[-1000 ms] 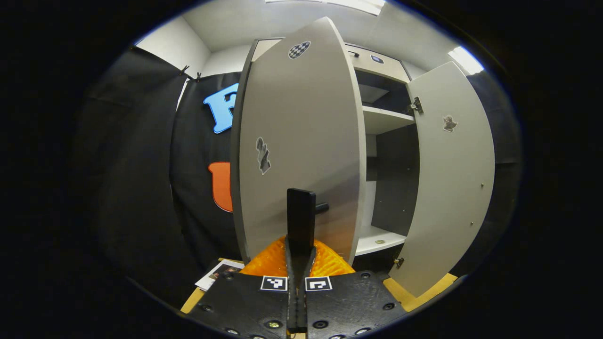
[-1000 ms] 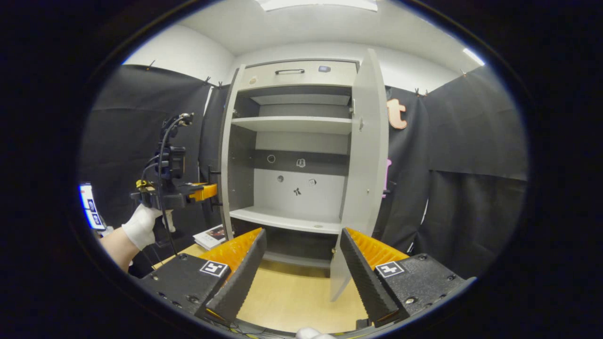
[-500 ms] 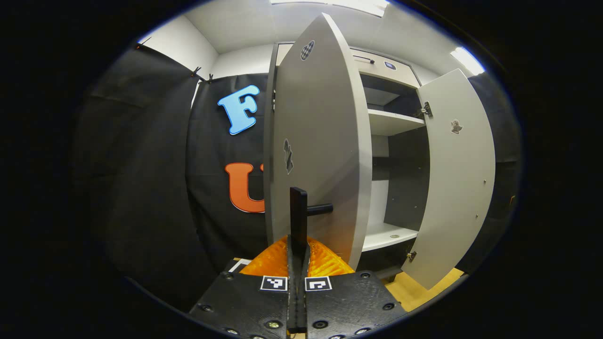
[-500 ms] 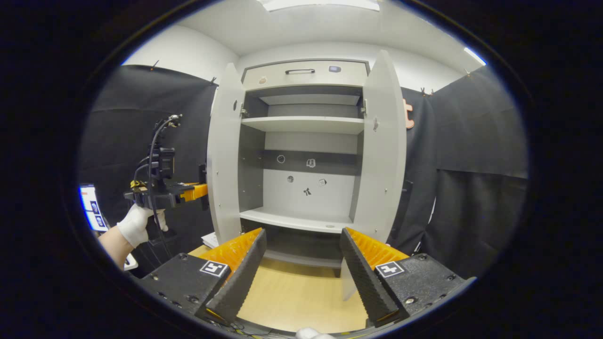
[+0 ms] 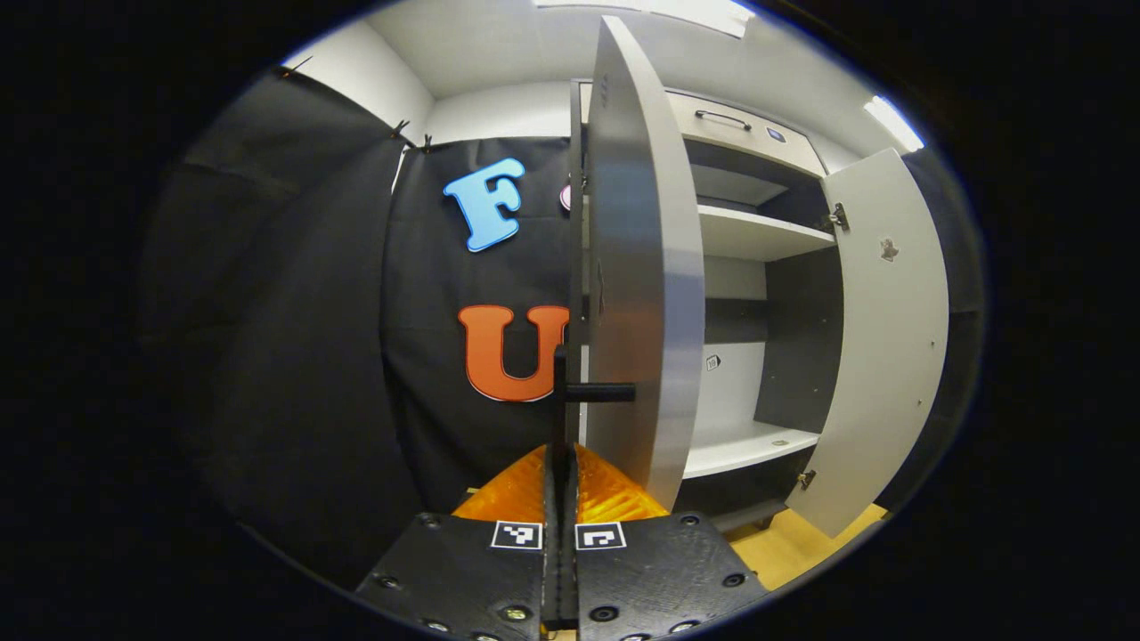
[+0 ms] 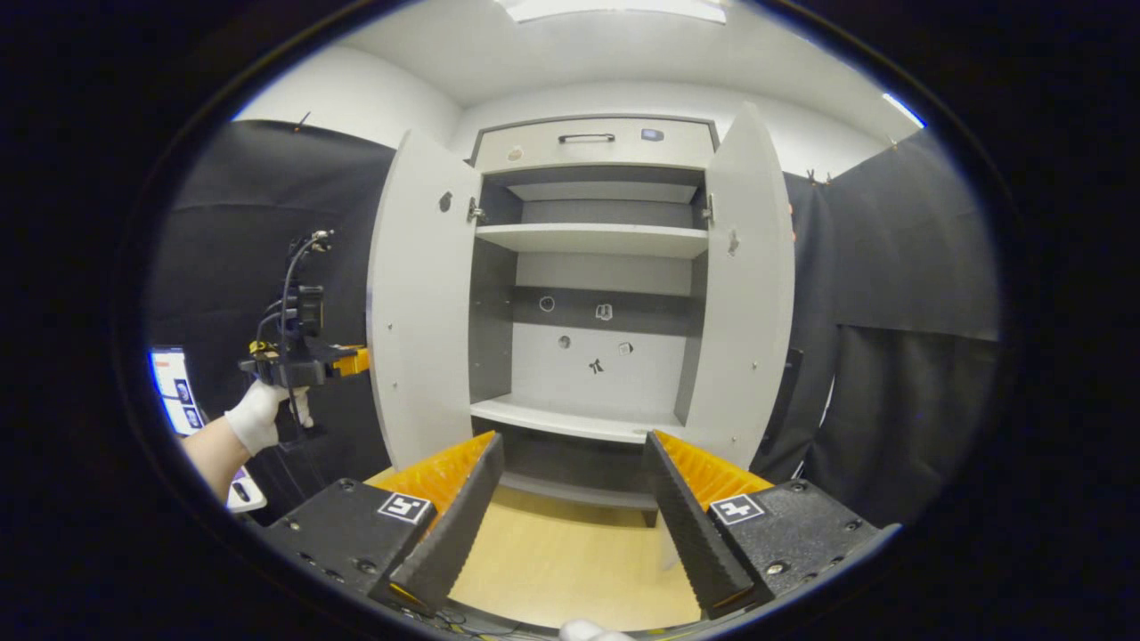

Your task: Open the right door of the double-door shoe cabinet with the right hand, and open the left door with the left hand.

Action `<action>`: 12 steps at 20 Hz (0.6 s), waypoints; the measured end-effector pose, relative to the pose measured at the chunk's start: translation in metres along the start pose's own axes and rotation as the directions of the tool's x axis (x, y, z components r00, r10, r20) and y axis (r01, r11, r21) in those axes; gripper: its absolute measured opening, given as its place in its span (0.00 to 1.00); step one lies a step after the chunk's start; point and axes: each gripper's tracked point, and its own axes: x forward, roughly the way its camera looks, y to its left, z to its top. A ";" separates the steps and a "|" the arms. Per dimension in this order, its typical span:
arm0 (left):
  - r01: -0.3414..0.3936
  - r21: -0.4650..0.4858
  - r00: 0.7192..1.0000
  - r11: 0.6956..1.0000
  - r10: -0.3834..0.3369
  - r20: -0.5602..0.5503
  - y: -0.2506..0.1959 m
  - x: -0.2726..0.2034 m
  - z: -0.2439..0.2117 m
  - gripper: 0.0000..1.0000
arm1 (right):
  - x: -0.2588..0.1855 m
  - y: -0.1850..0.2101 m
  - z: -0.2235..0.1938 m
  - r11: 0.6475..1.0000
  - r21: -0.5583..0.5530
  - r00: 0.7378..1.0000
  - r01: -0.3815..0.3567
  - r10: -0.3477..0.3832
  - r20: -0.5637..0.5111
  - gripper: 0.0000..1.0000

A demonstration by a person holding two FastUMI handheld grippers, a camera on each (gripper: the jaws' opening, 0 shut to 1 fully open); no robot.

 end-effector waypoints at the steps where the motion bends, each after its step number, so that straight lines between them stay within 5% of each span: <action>1: 0.012 0.015 1.000 1.000 -0.012 -0.001 0.002 0.001 -0.001 0.00 | 0.000 0.001 0.001 1.000 0.000 1.000 0.001 -0.001 -0.001 0.99; 12: 0.058 0.048 0.998 0.997 -0.058 0.001 0.007 -0.006 -0.003 0.00 | -0.004 0.005 0.002 1.000 -0.003 1.000 0.013 -0.013 -0.005 0.99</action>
